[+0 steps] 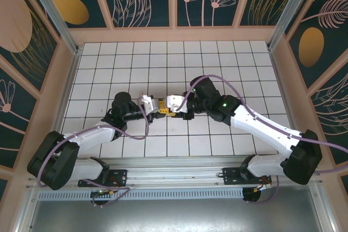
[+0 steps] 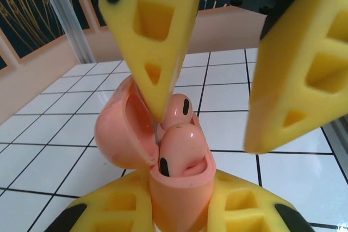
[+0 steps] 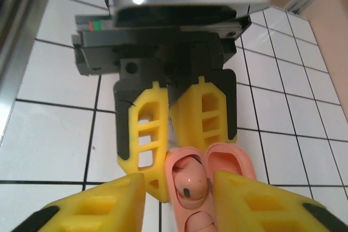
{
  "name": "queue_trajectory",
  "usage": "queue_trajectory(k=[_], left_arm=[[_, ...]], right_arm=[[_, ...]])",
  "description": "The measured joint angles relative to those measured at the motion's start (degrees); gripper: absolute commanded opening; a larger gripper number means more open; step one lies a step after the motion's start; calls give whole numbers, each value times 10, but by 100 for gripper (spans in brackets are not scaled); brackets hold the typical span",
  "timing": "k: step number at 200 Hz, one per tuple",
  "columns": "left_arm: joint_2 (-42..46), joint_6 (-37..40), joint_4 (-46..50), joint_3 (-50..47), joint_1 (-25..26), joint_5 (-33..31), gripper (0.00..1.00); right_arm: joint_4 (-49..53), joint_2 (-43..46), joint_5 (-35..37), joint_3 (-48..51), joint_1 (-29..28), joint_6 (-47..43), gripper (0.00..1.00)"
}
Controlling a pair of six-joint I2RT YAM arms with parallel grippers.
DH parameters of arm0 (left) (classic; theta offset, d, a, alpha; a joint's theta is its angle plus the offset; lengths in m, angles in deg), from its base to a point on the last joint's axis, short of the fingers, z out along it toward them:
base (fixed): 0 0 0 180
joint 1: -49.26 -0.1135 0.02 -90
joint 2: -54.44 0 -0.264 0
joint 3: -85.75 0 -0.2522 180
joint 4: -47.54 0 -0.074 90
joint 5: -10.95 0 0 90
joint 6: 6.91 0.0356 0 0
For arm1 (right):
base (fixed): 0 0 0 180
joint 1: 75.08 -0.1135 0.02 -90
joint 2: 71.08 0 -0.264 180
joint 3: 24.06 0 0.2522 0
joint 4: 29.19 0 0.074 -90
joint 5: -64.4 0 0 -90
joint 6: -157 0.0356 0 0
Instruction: Insert wireless bluetooth earbuds into charging case
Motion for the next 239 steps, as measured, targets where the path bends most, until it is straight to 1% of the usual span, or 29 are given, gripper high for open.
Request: queue_trajectory(k=[44,66,78,112,136,181,210,239], left_arm=[[0,0,-10,0,2,2,11],[-1,0,-12,0,2,4,11],[-1,0,-12,0,2,6,11],[-1,0,-14,0,2,8,11],[-1,0,-16,0,2,11,11],[-1,0,-16,0,4,17,11],[-1,0,-16,0,5,17,11],[-1,0,-13,1,6,17,11]], right_arm=[[-27,59,-58,22,25,12,53],[-49,89,-82,40,39,14,69],[-61,103,-90,53,49,19,74],[-67,97,-119,61,81,26,81],[-61,64,-143,54,95,26,81],[-54,17,-170,47,96,26,80],[-38,1,-183,40,96,25,75],[-30,4,-188,39,97,26,69]])
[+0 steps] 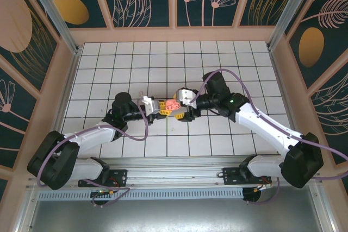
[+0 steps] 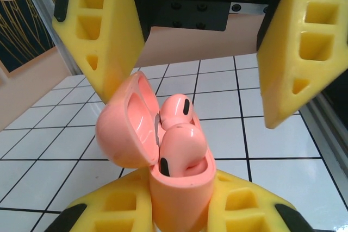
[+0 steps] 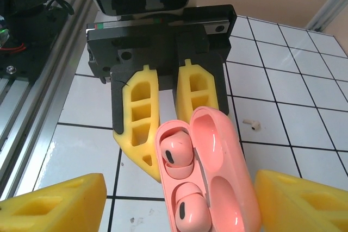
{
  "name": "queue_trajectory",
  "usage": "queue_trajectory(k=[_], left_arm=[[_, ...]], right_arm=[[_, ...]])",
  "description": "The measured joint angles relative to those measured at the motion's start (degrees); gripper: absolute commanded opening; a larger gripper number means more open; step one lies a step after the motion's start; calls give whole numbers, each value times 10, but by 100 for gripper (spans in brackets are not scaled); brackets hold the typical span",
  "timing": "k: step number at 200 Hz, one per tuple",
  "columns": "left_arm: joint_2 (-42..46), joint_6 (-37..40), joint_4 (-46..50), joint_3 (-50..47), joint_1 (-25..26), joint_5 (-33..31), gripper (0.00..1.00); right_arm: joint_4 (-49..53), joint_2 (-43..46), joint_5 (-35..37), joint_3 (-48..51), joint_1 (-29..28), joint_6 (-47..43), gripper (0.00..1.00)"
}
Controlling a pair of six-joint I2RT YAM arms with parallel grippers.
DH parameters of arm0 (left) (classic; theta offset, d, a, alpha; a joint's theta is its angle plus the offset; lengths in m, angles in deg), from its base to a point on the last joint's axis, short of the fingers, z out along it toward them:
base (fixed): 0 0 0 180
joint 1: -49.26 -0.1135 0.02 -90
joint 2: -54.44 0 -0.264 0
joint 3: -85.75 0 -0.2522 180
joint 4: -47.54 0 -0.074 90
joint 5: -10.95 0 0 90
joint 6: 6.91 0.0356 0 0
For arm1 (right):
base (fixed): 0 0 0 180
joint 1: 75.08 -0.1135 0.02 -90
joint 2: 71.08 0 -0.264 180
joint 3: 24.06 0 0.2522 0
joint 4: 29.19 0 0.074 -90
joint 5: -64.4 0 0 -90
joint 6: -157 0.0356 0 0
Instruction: Insert wireless bluetooth earbuds into charging case
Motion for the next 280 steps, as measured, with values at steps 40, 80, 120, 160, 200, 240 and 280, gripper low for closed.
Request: queue_trajectory(k=[40,80,120,160,200,240,280], left_arm=[[-6,0,14,18,2,-6,11],[-21,-16,20,42,2,-20,9],[-36,-31,40,65,5,-24,10],[-36,-30,40,65,9,-4,11],[-34,-23,40,65,11,9,11],[-24,-17,38,61,11,15,11],[-21,-17,39,61,12,13,10]], right_arm=[[-11,78,-2,45,2,14,61],[-31,140,1,99,5,53,61],[-101,163,3,143,47,120,77],[-126,135,-10,126,66,127,80],[-123,65,-52,91,66,104,80],[-105,21,-96,52,66,78,77],[-79,12,-120,40,67,49,68]])
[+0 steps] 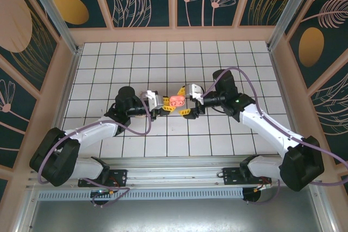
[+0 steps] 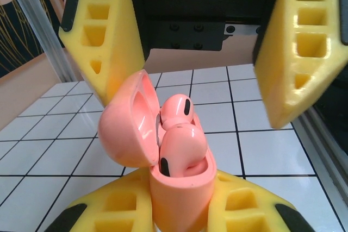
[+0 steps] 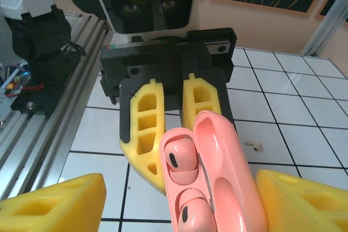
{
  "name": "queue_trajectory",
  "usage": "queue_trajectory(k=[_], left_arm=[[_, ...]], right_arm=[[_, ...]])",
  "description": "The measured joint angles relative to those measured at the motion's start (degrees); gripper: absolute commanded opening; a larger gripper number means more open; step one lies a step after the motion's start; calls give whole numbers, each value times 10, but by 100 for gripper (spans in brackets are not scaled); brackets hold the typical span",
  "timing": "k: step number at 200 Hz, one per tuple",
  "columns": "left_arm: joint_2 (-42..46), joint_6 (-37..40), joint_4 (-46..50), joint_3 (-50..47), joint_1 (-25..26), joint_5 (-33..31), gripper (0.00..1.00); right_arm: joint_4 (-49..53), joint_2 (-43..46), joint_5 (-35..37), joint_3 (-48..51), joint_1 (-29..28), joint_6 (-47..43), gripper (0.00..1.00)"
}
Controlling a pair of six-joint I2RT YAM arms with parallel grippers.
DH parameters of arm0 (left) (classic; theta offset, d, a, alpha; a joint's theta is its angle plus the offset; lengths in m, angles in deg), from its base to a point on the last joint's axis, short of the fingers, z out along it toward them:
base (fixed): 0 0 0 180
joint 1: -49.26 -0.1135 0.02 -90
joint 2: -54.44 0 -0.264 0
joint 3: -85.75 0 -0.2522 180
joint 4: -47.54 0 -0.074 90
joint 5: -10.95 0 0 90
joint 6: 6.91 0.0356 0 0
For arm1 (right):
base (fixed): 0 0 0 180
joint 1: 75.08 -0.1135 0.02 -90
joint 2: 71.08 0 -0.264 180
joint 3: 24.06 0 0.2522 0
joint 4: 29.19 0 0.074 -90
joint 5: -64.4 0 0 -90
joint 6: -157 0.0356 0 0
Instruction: Insert wireless bluetooth earbuds into charging case
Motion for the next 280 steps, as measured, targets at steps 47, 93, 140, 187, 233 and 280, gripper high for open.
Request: queue_trajectory(k=[47,93,140,187,233,280], left_arm=[[0,-2,1,0,4,-14,10],[-2,-21,-3,1,4,-31,9],[-53,-128,0,34,4,-66,8],[-171,-363,26,140,4,-115,2],[-306,-542,47,233,44,-145,5],[-402,-658,88,330,68,-172,10]], right_arm=[[2,62,-3,35,2,-9,59],[-6,105,-1,67,1,11,59],[-91,125,54,103,35,152,60],[-114,127,250,93,73,346,60],[-52,117,418,21,122,479,60],[-15,117,448,40,130,565,60]])
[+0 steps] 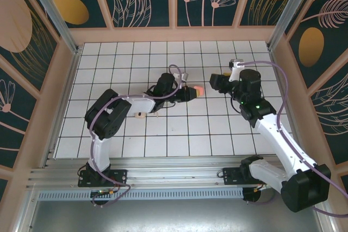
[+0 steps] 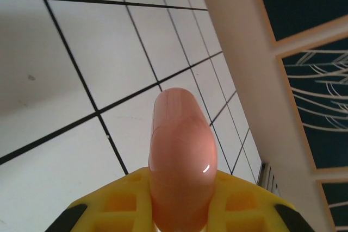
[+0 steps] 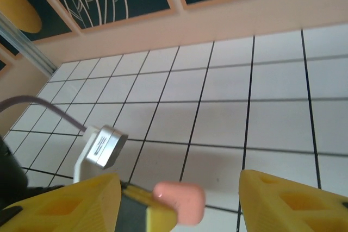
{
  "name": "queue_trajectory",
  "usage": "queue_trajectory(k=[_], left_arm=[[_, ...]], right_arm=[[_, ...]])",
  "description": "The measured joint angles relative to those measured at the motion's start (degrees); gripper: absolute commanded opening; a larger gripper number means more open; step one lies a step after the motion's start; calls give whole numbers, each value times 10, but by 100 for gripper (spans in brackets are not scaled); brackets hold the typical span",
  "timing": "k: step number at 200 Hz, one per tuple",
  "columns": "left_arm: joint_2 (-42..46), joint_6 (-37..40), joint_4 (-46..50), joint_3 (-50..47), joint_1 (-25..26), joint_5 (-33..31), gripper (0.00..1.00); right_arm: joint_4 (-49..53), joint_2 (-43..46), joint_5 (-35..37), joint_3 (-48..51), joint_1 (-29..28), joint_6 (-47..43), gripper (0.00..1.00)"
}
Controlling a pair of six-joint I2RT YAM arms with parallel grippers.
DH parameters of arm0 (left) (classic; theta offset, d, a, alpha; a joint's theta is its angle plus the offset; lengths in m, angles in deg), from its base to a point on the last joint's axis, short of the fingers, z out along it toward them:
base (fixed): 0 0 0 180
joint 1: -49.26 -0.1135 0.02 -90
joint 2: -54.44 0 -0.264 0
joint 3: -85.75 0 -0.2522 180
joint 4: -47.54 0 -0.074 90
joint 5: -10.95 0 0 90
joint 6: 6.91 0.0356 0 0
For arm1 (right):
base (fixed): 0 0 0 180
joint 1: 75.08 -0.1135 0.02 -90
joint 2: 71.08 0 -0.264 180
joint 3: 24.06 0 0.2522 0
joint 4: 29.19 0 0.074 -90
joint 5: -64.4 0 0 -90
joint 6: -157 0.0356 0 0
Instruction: Insert wireless bluetooth earbuds into charging case
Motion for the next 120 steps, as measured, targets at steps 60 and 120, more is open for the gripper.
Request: queue_trajectory(k=[60,120], left_arm=[[-43,-29,84,76,7,-24,13],[-77,-32,137,113,16,-24,17]], right_arm=[[17,0,-10,30,0,44,59],[28,0,-10,30,0,46,59]])
